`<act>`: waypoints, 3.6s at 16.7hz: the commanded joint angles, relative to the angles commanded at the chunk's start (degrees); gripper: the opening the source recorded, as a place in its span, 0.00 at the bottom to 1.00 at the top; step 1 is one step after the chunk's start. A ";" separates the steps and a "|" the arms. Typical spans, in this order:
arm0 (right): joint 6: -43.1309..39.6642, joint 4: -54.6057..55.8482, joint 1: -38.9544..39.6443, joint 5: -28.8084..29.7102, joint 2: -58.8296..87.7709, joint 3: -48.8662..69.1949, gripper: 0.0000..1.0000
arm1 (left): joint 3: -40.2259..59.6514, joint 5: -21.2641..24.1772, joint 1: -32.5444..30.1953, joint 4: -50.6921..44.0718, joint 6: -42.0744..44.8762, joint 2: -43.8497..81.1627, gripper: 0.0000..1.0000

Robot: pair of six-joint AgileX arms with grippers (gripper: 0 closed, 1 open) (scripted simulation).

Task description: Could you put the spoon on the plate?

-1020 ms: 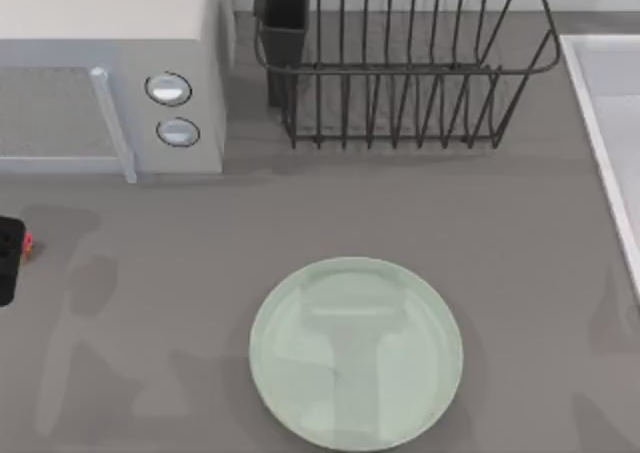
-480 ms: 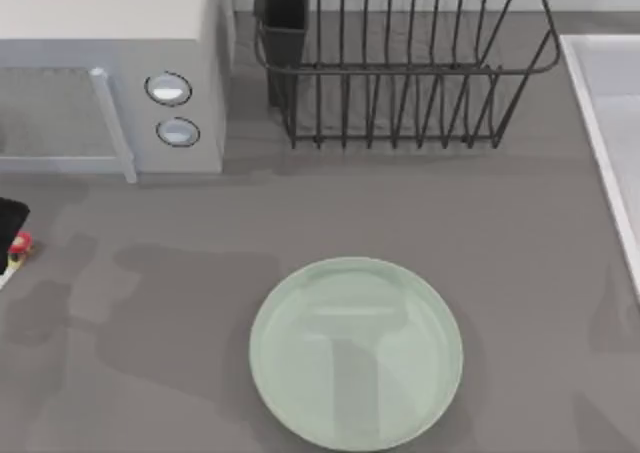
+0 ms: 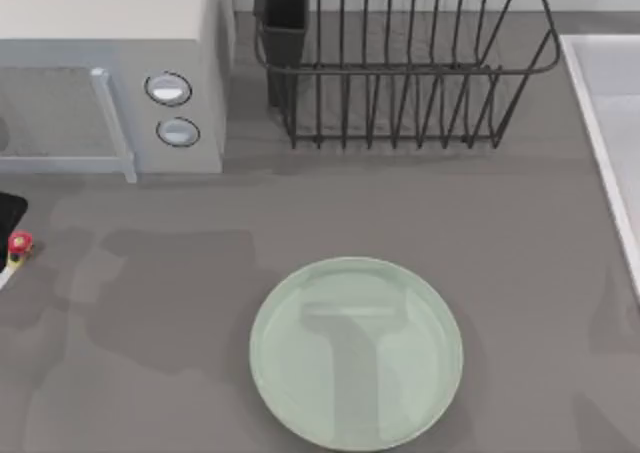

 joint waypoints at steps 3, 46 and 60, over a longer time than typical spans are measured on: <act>0.00 0.00 0.00 0.00 0.00 0.00 1.00 | -0.95 -0.02 -0.21 0.73 -0.07 -0.29 1.00; 0.00 0.00 0.00 0.00 0.00 0.00 1.00 | -12.04 -0.04 0.34 17.56 0.62 5.77 0.00; 0.00 0.00 0.00 0.00 0.00 0.00 1.00 | 0.88 0.72 -1.32 -4.33 0.64 -3.29 0.00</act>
